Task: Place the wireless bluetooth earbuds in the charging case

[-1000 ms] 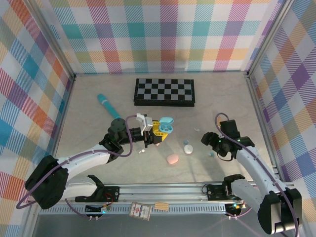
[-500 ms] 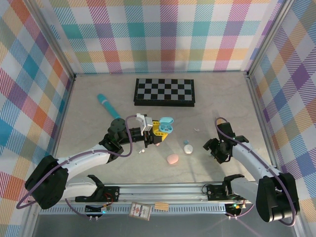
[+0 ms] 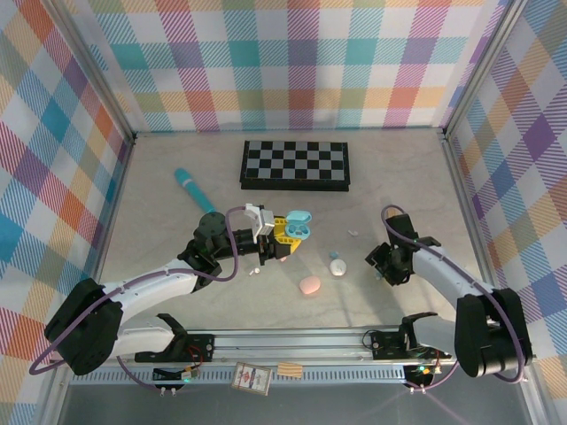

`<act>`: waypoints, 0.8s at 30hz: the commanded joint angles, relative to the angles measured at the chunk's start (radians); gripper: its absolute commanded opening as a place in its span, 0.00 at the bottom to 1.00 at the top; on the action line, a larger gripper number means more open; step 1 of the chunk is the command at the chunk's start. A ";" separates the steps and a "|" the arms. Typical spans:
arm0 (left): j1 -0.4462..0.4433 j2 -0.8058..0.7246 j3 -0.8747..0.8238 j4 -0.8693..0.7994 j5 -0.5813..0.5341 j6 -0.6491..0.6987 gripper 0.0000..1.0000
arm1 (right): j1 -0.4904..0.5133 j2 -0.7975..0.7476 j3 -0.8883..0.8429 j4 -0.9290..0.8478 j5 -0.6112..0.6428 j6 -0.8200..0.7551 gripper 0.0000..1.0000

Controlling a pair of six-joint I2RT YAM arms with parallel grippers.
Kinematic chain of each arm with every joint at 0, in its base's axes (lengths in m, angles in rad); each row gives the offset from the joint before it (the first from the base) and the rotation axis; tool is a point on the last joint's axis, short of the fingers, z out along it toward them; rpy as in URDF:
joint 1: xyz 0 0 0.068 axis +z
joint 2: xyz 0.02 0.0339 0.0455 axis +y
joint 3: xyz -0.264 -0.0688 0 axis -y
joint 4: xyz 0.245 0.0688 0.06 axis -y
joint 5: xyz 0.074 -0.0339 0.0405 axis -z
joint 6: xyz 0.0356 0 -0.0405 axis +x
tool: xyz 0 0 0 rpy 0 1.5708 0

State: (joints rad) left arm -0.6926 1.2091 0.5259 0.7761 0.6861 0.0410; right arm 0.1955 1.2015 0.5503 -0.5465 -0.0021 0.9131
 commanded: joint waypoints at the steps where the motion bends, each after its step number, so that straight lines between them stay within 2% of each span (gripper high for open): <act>1: -0.007 -0.009 0.011 0.012 0.007 0.007 0.29 | -0.007 0.027 0.053 0.023 0.020 -0.059 0.53; 5: -0.007 -0.010 0.008 0.010 0.003 0.005 0.29 | -0.008 0.028 0.082 -0.006 0.048 -0.111 0.53; 10: -0.007 -0.027 -0.010 0.024 -0.031 0.018 0.29 | 0.004 -0.005 0.155 -0.147 0.113 -0.275 0.56; 14: 0.005 -0.043 -0.036 0.042 -0.061 0.006 0.29 | 0.084 -0.012 0.240 -0.276 0.210 -0.450 0.60; 16: 0.016 -0.064 -0.055 0.048 -0.079 -0.007 0.28 | 0.120 0.009 0.290 -0.334 0.258 -0.479 0.59; 18: 0.027 -0.088 -0.075 0.053 -0.106 -0.013 0.28 | 0.138 0.021 0.322 -0.326 0.204 -0.530 0.57; 22: 0.046 -0.161 -0.100 0.016 -0.139 -0.014 0.28 | 0.226 0.132 0.446 -0.392 0.299 -0.607 0.57; 24: 0.052 -0.200 -0.102 -0.026 -0.144 -0.001 0.28 | 0.243 0.186 0.494 -0.408 0.305 -0.670 0.57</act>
State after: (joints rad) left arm -0.6529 1.0637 0.4278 0.7540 0.5659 0.0376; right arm 0.4126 1.3315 0.9821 -0.8745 0.2447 0.3668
